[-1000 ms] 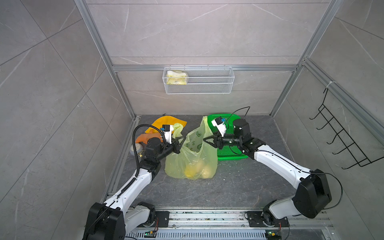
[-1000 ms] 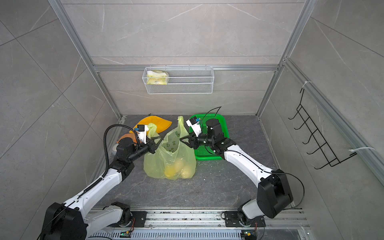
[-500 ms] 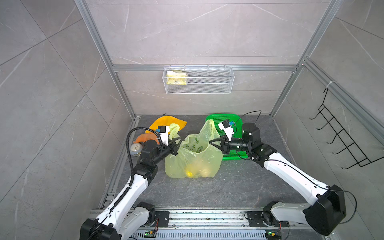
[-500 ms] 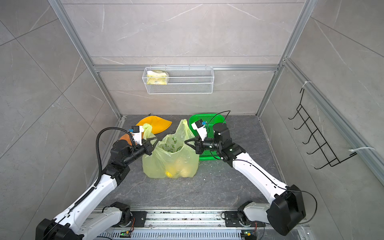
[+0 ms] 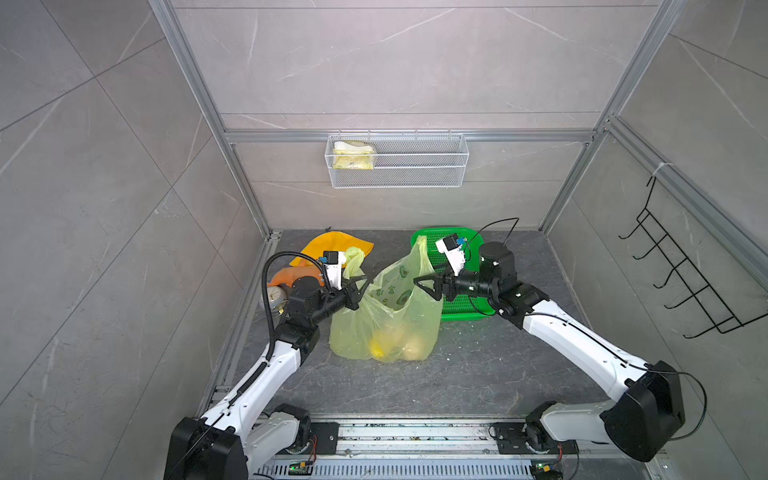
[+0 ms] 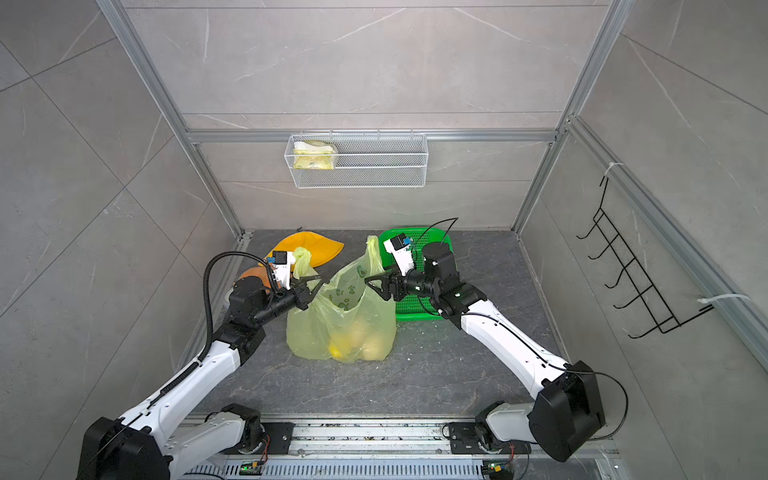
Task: Place the pears into plastic bags & tie knots
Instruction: Tie the plastic bag at the center of the board.
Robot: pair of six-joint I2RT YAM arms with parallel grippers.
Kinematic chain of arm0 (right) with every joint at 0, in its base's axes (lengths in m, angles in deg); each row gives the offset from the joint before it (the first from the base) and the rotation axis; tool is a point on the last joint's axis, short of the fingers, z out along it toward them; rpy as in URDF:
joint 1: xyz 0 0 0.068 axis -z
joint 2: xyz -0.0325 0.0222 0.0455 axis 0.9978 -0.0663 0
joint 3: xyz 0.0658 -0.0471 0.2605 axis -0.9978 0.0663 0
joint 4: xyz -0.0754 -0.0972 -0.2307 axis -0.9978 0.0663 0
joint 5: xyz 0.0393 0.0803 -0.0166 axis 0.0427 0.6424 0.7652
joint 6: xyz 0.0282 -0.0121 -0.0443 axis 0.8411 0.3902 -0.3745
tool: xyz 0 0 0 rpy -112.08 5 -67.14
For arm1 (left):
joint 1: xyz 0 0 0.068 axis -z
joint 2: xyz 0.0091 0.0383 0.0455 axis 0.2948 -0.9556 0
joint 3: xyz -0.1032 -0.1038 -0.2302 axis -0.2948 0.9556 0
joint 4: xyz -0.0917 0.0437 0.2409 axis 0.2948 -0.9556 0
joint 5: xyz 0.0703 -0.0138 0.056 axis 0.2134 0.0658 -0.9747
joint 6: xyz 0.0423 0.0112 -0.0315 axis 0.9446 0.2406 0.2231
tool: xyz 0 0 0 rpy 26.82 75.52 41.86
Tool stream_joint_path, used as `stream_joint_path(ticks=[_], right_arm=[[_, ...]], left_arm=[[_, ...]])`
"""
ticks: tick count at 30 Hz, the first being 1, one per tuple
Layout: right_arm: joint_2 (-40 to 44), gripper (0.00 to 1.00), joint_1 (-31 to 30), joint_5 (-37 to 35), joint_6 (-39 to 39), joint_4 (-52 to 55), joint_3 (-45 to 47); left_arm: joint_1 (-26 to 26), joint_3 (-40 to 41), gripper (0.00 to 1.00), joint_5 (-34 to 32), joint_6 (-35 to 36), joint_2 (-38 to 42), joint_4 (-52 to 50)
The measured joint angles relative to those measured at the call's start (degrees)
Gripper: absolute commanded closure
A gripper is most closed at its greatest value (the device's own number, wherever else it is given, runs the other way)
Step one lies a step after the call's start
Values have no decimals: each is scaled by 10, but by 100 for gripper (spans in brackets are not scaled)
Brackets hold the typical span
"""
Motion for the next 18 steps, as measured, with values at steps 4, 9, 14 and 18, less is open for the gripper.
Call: stream_joint_path(ticks=[4, 9, 14, 18], right_arm=[[-5, 22, 3, -2, -5, -5, -3], [-11, 20, 15, 1, -9, -32, -2], [-76, 20, 24, 23, -3, -82, -18], [-146, 25, 24, 48, 27, -135, -37]], left_arm=[[0, 5, 100, 0, -2, 2, 6], [0, 15, 100, 4, -9, 3, 22], [0, 16, 100, 25, -25, -23, 64], [0, 16, 100, 43, -46, -61, 101]])
